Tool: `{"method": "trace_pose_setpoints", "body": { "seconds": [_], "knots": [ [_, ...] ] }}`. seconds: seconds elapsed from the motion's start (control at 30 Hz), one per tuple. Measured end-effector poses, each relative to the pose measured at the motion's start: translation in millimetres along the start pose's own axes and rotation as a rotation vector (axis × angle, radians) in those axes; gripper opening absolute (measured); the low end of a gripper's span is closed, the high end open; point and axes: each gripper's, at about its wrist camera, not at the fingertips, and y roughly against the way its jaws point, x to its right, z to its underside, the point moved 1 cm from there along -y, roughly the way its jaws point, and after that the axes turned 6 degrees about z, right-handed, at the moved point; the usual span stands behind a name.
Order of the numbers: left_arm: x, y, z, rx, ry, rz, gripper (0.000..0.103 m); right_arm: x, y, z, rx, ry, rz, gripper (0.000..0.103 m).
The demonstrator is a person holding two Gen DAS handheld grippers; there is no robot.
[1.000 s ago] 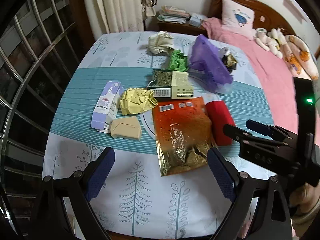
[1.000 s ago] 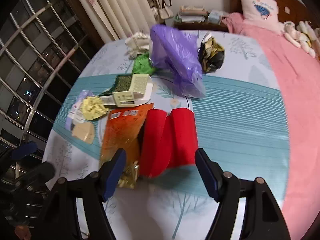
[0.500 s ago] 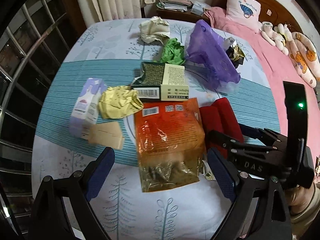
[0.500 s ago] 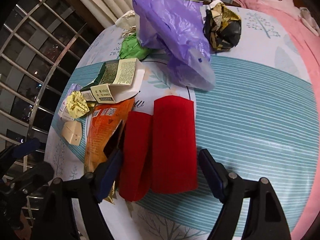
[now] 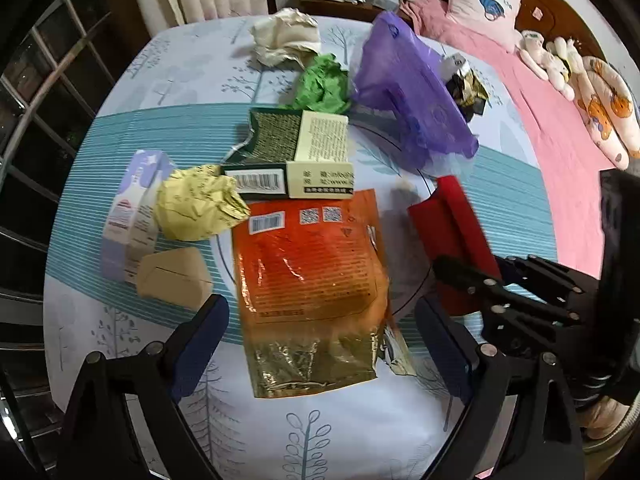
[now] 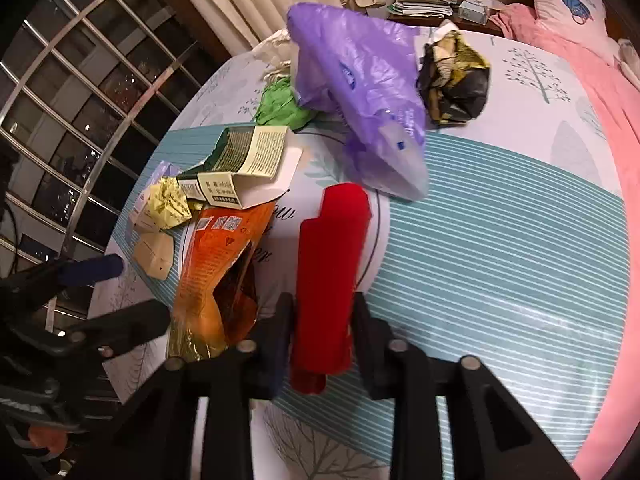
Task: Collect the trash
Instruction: 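Grasp the red packet with right tool while left tool reaches the orange foil bag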
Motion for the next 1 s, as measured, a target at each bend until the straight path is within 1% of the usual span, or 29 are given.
{"method": "trace_pose_setpoints", "body": {
  "seconds": [0.07,0.17,0.27,0.4,0.5,0.53,0.6,0.67,0.7,0.77,0.8,0.83,0.9,0.93,0.97,1.0],
  "knots": [
    [2,-7,0,-0.02,-0.001,0.002,0.094,4,4,2,0.01,-0.004,0.005,0.023],
    [3,-21,-1,-0.056,0.011,0.006,0.099,7,6,3,0.013,-0.015,0.009,0.023],
    [3,-37,-4,-0.091,0.028,-0.001,0.099,10,8,7,0.015,-0.03,0.014,0.023],
    [5,-55,-9,-0.116,0.046,-0.045,0.099,11,6,12,0.007,-0.037,0.01,0.023],
    [4,-66,-11,-0.129,0.07,-0.08,0.099,10,7,15,0.007,-0.033,0.009,0.023],
    [2,-68,-10,-0.135,0.083,-0.079,0.099,10,7,16,0.006,-0.032,0.007,0.023],
    [-1,-70,-9,-0.137,0.108,-0.073,0.095,9,7,17,0.006,-0.031,0.006,0.023],
    [-3,-71,-6,-0.137,0.111,-0.088,0.093,10,7,19,0.007,-0.033,0.003,0.023],
    [-4,-71,-5,-0.136,0.109,-0.093,0.089,10,8,20,0.008,-0.035,0.003,0.023],
    [-6,-70,-4,-0.129,0.111,-0.086,0.087,10,9,22,0.008,-0.037,0.001,0.023],
    [-7,-68,-4,-0.121,0.106,-0.085,0.081,10,9,22,0.007,-0.039,0.001,0.023],
    [-6,-67,-4,-0.114,0.099,-0.086,0.078,10,9,24,0.008,-0.041,0.0,0.023],
    [-6,-64,-5,-0.099,0.082,-0.076,0.064,9,10,25,0.008,-0.044,0.002,0.023],
    [-6,-62,-6,-0.093,0.075,-0.066,0.059,9,10,26,0.008,-0.047,0.003,0.023],
    [-5,-61,-7,-0.089,0.068,-0.057,0.051,9,11,27,0.008,-0.049,0.003,0.023],
    [-4,-59,-6,-0.087,0.064,-0.058,0.047,8,11,28,0.008,-0.052,0.004,0.023]
  ]
}}
